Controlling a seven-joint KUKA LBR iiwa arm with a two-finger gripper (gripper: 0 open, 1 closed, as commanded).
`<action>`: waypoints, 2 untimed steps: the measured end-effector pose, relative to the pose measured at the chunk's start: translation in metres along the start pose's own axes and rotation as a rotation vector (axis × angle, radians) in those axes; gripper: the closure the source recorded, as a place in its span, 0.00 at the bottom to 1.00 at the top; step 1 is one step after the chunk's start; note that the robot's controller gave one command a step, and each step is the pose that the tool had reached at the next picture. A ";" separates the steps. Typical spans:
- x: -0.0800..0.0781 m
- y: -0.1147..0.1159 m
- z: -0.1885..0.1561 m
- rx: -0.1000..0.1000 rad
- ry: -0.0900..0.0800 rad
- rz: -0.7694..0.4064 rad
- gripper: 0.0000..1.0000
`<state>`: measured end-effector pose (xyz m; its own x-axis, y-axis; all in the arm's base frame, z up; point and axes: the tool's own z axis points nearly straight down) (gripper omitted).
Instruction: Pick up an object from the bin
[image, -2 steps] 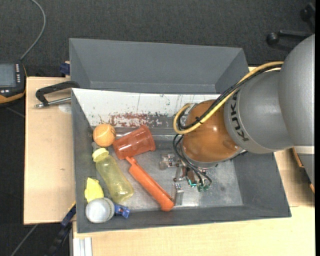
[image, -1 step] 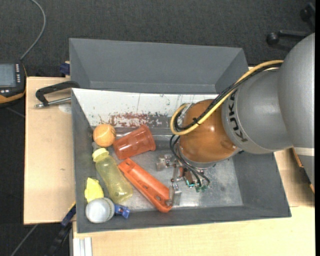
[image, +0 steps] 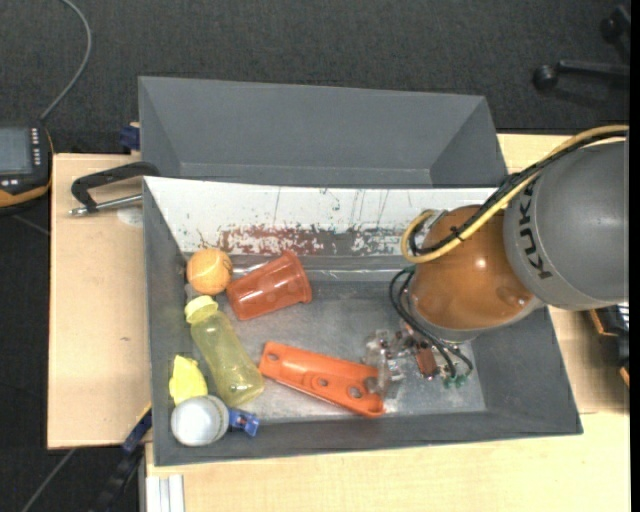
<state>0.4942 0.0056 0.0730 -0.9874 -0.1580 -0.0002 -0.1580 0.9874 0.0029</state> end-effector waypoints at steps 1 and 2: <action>0.000 0.000 0.000 0.000 0.000 0.000 1.00; -0.001 0.003 0.001 0.001 -0.001 -0.025 1.00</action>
Offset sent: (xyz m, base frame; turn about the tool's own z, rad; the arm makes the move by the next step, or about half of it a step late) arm 0.0004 0.0085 -0.0030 -0.0623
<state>0.4949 0.0088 0.0721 -0.9831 -0.1829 -0.0011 -0.1829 0.9831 0.0024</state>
